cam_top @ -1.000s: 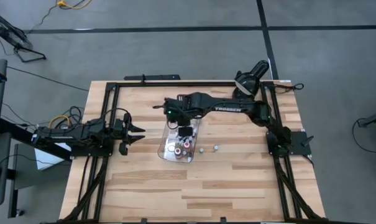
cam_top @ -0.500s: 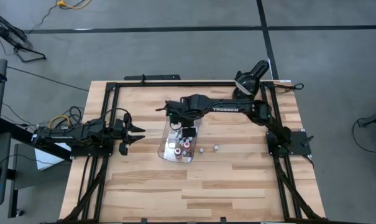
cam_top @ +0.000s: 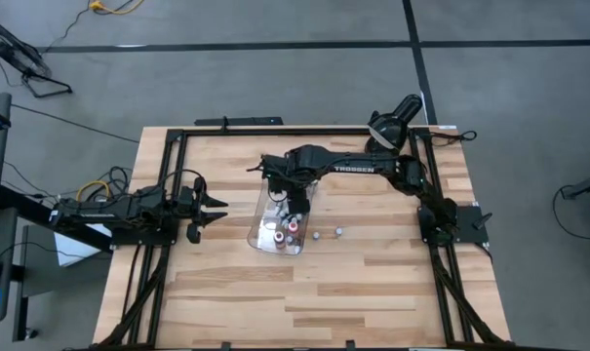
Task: Pick & Place food coloring
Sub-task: Put the large pink food coloring bottle into the transparent bin, then put the small red food coloring bottle into the transparent bin
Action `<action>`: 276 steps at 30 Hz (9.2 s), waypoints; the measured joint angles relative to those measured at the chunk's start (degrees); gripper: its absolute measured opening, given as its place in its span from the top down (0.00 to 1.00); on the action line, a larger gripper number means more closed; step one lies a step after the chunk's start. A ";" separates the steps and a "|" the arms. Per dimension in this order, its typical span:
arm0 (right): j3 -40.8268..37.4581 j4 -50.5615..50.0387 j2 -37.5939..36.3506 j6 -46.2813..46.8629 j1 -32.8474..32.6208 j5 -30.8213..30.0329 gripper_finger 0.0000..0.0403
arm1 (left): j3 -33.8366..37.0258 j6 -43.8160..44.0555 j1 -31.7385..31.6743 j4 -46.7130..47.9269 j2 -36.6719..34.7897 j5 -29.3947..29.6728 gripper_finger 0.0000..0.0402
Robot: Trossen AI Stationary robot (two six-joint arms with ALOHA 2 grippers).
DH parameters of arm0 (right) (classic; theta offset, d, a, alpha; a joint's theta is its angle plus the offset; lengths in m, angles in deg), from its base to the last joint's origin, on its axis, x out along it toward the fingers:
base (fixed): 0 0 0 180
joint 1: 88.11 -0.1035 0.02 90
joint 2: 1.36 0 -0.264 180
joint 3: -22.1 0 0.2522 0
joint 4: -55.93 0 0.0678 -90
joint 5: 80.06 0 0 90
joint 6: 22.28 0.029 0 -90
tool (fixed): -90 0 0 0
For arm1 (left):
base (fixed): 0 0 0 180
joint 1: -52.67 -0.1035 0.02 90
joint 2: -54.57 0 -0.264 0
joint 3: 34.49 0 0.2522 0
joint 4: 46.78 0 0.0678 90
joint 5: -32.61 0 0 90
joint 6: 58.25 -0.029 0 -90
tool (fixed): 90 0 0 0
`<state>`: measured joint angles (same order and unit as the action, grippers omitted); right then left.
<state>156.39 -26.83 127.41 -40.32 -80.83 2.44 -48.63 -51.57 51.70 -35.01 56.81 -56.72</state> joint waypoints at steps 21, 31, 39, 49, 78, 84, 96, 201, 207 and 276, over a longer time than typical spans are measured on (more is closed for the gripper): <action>0.04 0.01 -0.01 1.55 -0.02 1.41 0.55 | 0.02 0.00 0.00 0.02 -0.02 0.00 0.71; 3.93 -3.26 -0.76 9.15 0.01 -0.35 0.56 | 0.01 0.02 0.00 0.00 -0.02 0.00 0.71; 13.20 -12.90 -0.85 19.62 1.50 -0.40 0.53 | 0.00 0.01 -0.02 0.00 -0.02 -0.01 0.71; 9.65 -20.37 -8.55 7.66 2.21 -0.38 0.51 | 0.00 0.02 -0.02 0.02 -0.02 -0.02 0.71; -42.80 7.70 -30.83 33.05 -9.74 6.31 0.51 | 0.02 0.02 0.00 0.00 0.00 -0.02 0.71; -42.77 8.02 -28.69 45.81 -11.23 6.80 0.50 | 0.01 0.01 0.00 0.01 -0.02 -0.02 0.71; -42.75 9.28 -22.29 53.16 -12.30 7.62 0.49 | 0.02 0.01 -0.01 0.02 -0.02 -0.04 0.71; -7.97 10.03 -13.60 13.17 -5.42 11.84 0.88 | 0.01 0.01 -0.01 0.00 -0.02 0.02 0.71; -7.28 4.29 -12.04 13.00 -5.46 11.05 0.88 | 0.00 0.00 -0.01 0.00 -0.02 0.01 0.71; -7.37 -4.34 -5.64 20.74 -8.09 13.21 0.88 | 0.02 0.00 0.00 0.02 -0.02 -0.02 0.71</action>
<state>149.02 -31.17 121.77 -19.58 -88.92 15.64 -48.61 -51.57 51.69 -34.99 56.79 -56.74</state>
